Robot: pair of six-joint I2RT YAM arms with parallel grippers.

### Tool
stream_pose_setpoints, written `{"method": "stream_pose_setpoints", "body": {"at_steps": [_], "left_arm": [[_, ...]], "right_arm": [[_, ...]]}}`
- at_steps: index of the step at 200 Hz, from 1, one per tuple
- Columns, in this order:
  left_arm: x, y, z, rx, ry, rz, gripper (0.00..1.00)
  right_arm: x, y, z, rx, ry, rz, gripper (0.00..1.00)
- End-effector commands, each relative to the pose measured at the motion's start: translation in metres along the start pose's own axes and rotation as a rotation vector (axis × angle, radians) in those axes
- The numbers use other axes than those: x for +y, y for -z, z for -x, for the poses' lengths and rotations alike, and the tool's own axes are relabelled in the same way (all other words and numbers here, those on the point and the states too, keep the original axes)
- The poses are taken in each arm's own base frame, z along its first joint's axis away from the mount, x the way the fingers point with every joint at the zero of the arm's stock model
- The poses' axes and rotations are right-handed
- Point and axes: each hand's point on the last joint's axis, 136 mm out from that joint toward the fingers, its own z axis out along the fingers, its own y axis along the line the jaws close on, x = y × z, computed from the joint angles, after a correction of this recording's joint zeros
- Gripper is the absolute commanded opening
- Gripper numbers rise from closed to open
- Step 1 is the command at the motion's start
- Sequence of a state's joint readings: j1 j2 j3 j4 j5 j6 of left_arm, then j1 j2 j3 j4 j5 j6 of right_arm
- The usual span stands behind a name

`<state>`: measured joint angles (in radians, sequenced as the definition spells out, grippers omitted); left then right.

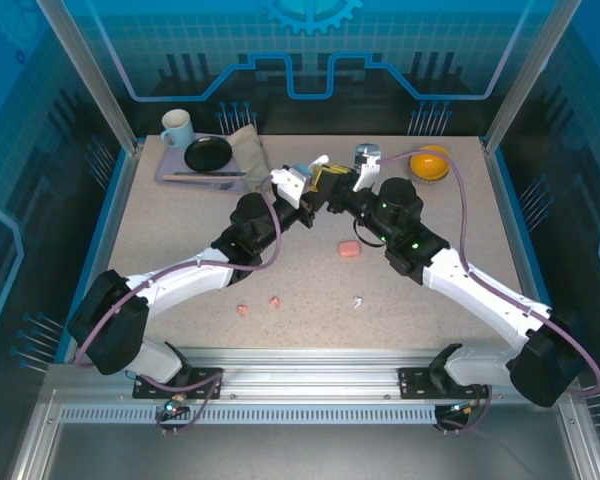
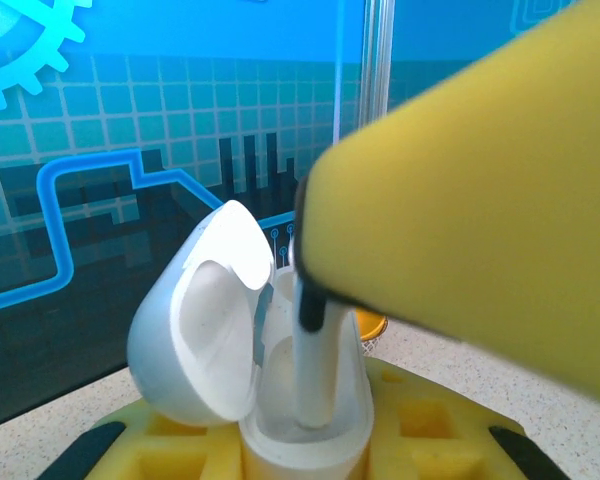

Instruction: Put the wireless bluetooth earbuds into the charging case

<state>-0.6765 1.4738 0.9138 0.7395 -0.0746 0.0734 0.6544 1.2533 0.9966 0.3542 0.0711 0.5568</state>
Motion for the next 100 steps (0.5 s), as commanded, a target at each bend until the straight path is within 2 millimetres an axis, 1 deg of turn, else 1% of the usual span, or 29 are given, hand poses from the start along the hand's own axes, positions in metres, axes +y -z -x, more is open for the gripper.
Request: {"method": "stream_pose_setpoints", "body": {"at_steps": [1,51,100], "left_arm": [[-0.005,0.000,0.029,-0.069,0.027,-0.014,0.00],[-0.006,0.001,0.033,-0.076,0.021,-0.017,0.00],[-0.004,-0.002,0.032,-0.072,0.021,-0.009,0.00]], "right_arm": [[-0.002,-0.002,0.004,-0.031,-0.006,-0.005,0.18],[-0.010,-0.004,0.000,-0.016,-0.007,-0.022,0.17],[-0.009,-0.003,-0.007,0.012,-0.004,-0.007,0.15]]}}
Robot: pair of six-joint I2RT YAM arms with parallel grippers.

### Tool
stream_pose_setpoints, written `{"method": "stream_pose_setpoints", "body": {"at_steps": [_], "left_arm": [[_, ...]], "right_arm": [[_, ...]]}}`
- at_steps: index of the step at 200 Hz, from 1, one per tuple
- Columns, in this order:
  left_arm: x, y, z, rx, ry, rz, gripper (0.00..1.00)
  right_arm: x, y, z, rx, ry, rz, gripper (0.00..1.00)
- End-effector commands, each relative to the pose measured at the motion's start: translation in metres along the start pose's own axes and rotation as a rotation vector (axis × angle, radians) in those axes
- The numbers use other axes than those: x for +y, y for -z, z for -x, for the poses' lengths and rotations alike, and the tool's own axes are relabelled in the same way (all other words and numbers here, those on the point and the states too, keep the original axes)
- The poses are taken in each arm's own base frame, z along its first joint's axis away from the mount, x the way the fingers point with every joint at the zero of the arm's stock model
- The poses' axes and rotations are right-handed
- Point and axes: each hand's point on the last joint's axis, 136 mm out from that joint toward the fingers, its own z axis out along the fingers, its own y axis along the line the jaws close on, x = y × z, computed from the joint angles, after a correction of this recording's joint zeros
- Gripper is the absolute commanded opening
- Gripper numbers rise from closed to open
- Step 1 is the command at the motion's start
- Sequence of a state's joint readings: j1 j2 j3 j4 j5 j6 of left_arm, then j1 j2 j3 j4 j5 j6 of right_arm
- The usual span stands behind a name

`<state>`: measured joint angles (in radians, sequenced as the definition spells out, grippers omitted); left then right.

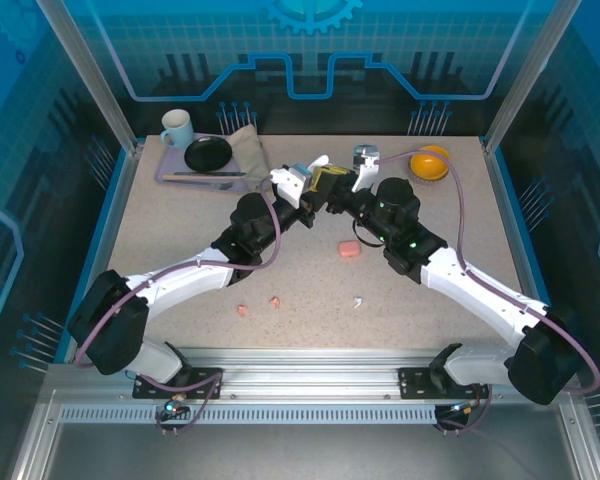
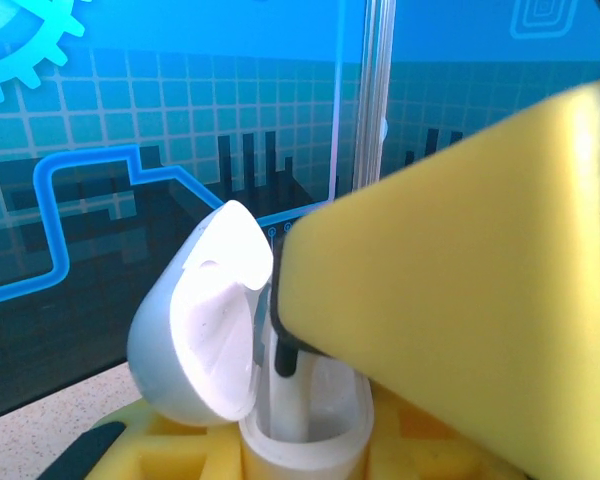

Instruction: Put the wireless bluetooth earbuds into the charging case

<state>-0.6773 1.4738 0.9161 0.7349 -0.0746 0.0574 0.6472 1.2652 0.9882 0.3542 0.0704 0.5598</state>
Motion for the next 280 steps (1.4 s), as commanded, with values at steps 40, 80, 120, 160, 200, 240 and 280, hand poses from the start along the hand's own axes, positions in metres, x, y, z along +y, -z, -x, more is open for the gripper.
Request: {"method": "stream_pose_setpoints", "body": {"at_steps": [40,80,120,160,200,240,280], "left_arm": [[-0.004,-0.003,0.031,-0.071,0.004,-0.007,0.00],[-0.003,-0.004,0.028,-0.062,0.005,0.002,0.00],[-0.003,-0.005,0.025,-0.055,0.007,0.000,0.00],[-0.003,-0.005,0.021,-0.045,0.012,-0.001,0.00],[-0.004,-0.004,0.019,-0.041,0.017,-0.007,0.00],[-0.004,-0.002,0.016,-0.037,0.017,-0.007,0.00],[-0.004,0.000,0.012,-0.030,0.018,-0.008,0.00]], "right_arm": [[-0.007,-0.001,-0.014,0.054,0.011,-0.012,0.15],[-0.008,-0.004,-0.027,0.118,0.017,-0.019,0.15],[-0.009,-0.003,-0.023,0.125,0.024,-0.045,0.26],[-0.010,-0.006,-0.006,0.100,0.023,-0.071,0.31],[-0.012,-0.012,0.000,0.092,-0.004,-0.079,0.37],[-0.016,-0.015,0.001,0.089,-0.030,-0.087,0.41],[-0.021,-0.008,0.015,0.055,-0.069,-0.090,0.50]]}}
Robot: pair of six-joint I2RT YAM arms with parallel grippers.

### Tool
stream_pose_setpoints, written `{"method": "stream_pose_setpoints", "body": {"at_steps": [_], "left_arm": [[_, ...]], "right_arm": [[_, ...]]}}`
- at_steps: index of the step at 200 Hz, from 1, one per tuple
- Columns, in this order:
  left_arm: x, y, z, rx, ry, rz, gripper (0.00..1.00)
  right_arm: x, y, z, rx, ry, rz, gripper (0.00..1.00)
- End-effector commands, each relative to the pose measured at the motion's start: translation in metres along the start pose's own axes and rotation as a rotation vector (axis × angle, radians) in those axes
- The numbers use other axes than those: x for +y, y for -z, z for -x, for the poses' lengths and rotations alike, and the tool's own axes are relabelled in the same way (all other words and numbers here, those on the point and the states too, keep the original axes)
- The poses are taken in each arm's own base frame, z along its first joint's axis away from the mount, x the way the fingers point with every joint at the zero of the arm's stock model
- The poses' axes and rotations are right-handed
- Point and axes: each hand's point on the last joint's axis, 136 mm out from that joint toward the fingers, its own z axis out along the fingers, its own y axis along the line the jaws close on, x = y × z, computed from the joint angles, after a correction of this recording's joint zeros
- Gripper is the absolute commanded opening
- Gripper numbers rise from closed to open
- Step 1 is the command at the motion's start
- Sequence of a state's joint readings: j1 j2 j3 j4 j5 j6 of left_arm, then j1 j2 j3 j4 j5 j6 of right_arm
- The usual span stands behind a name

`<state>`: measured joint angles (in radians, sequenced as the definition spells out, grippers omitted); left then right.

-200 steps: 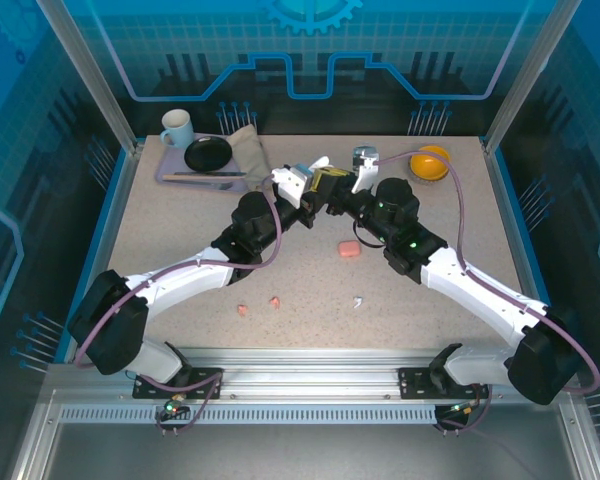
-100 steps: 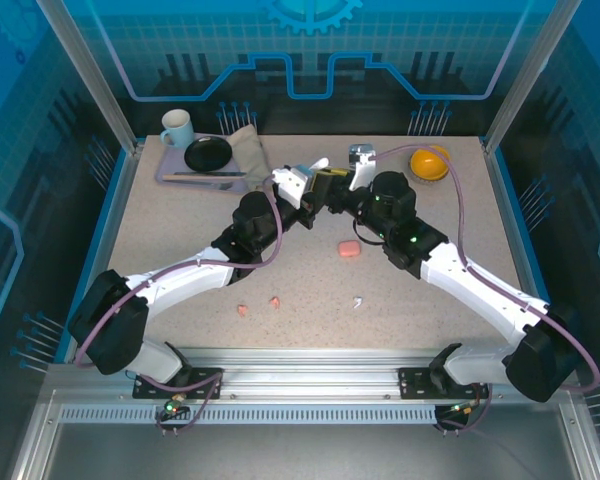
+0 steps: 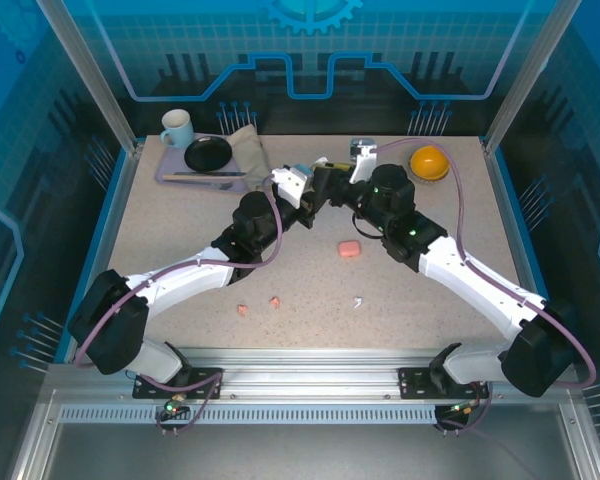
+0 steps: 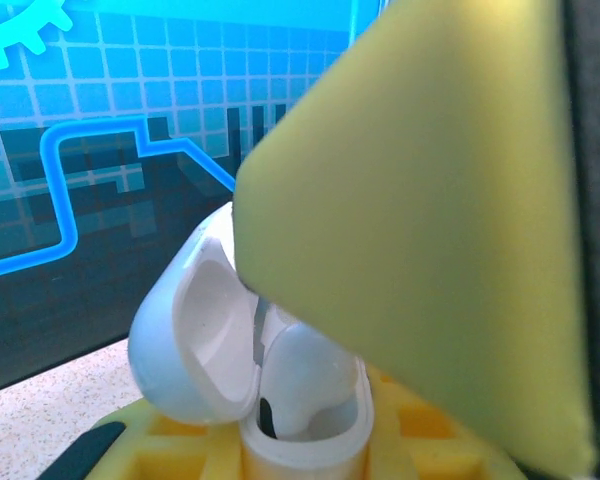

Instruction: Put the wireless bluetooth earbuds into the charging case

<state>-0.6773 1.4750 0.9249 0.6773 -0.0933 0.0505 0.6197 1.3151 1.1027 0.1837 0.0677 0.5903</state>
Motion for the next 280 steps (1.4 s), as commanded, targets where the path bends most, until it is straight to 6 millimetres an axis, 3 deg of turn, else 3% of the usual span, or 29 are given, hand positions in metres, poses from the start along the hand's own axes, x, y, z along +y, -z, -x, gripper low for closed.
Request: {"method": "stream_pose_setpoints", "body": {"at_steps": [1,38,73,106,131,152,179,227,280], "left_arm": [[-0.007,0.002,0.022,-0.078,0.011,-0.028,0.00],[-0.004,0.013,0.010,-0.035,-0.004,-0.015,0.00],[0.003,0.035,-0.010,0.004,-0.007,0.004,0.00],[0.009,0.058,-0.024,0.040,-0.017,-0.008,0.00],[0.010,0.077,-0.028,0.043,-0.032,-0.033,0.00],[0.010,0.090,-0.028,0.046,-0.033,-0.040,0.00],[0.010,0.100,-0.028,0.038,-0.031,-0.035,0.00],[0.009,0.105,-0.023,0.023,-0.038,-0.041,0.00],[0.008,0.106,-0.023,0.006,-0.030,-0.047,0.00]], "right_arm": [[-0.007,0.004,0.015,-0.025,-0.037,-0.015,0.51],[-0.014,0.031,0.038,-0.043,-0.097,-0.042,0.66],[-0.050,0.071,0.025,-0.006,-0.164,-0.205,0.74],[-0.098,0.109,-0.026,0.173,-0.207,-0.443,0.75],[-0.124,0.129,-0.082,0.392,-0.234,-0.569,0.75],[-0.142,0.146,-0.132,0.553,-0.315,-0.679,0.75],[-0.149,0.153,-0.188,0.682,-0.361,-0.752,0.76],[-0.156,0.159,-0.247,0.892,-0.222,-0.916,0.74],[-0.154,0.149,-0.279,0.972,-0.148,-1.004,0.67]]}}
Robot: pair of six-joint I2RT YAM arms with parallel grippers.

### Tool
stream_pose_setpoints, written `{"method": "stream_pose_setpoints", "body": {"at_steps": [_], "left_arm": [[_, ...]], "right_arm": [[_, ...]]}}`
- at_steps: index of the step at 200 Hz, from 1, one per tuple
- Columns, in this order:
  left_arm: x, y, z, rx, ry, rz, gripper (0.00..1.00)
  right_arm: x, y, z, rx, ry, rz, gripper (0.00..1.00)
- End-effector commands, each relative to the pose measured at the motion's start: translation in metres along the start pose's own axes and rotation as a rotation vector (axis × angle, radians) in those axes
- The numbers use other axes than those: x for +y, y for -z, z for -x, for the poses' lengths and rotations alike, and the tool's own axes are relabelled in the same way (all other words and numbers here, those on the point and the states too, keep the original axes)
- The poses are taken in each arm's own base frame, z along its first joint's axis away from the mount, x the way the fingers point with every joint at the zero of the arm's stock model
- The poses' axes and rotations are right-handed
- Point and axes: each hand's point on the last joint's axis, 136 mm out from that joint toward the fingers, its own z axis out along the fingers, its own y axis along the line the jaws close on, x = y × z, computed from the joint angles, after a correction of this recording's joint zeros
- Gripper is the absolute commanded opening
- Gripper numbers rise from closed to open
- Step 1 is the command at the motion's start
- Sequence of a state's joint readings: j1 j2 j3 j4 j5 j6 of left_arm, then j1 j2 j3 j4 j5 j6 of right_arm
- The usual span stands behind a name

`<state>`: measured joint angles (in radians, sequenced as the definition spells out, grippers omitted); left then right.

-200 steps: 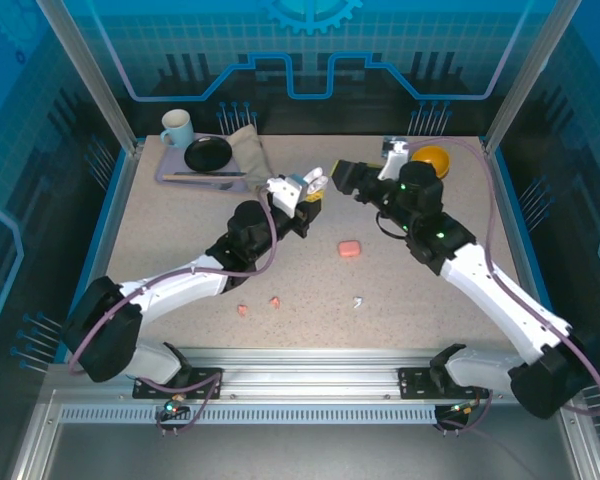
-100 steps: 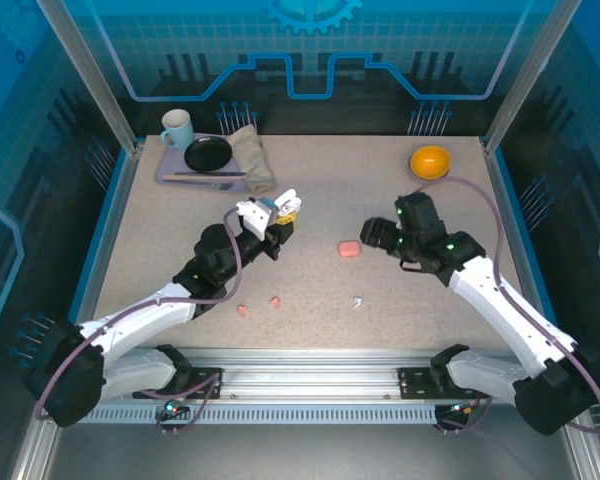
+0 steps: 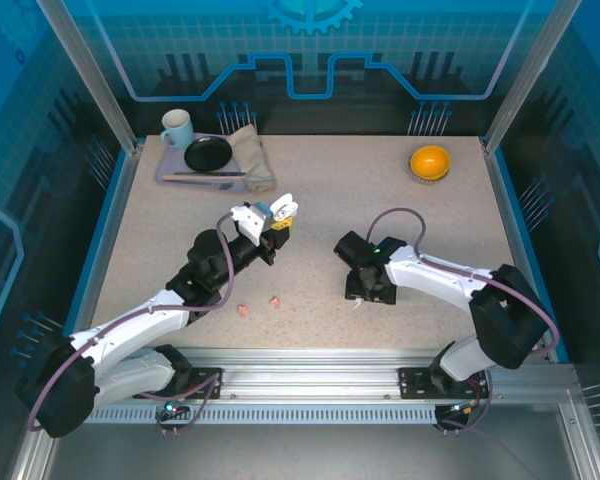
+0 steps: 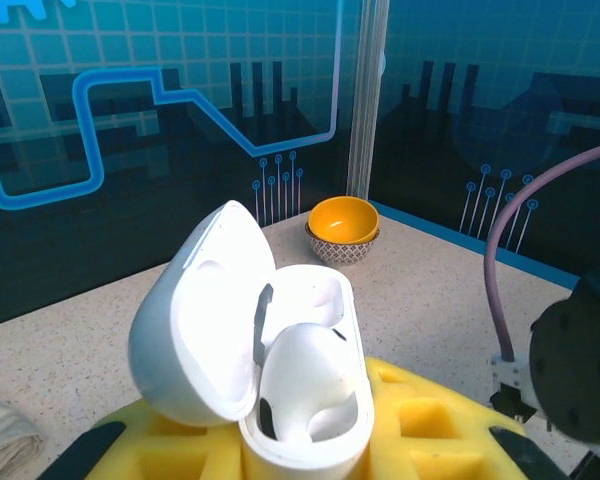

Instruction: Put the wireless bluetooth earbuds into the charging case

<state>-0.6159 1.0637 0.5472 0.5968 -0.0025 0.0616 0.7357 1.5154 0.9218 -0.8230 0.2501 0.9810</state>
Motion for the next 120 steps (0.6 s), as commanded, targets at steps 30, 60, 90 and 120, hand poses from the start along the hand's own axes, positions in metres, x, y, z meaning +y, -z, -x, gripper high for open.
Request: {"method": "stream_pose_setpoints", "body": {"at_steps": [30,60,90,120], "left_arm": [[-0.002,0.005,0.005,-0.044,-0.018,-0.021,0.00],[-0.002,0.006,0.003,-0.043,-0.017,-0.021,0.00],[-0.001,0.007,0.004,-0.049,-0.017,-0.014,0.00],[-0.001,0.007,0.004,-0.052,-0.017,-0.016,0.00]], "right_arm": [[0.019,-0.006,0.005,-0.009,-0.032,-0.033,0.62],[0.024,-0.013,0.005,0.009,-0.031,-0.037,0.55],[0.023,-0.020,0.000,0.021,-0.031,-0.035,0.53],[0.022,-0.027,-0.003,0.025,-0.038,-0.032,0.51]]}}
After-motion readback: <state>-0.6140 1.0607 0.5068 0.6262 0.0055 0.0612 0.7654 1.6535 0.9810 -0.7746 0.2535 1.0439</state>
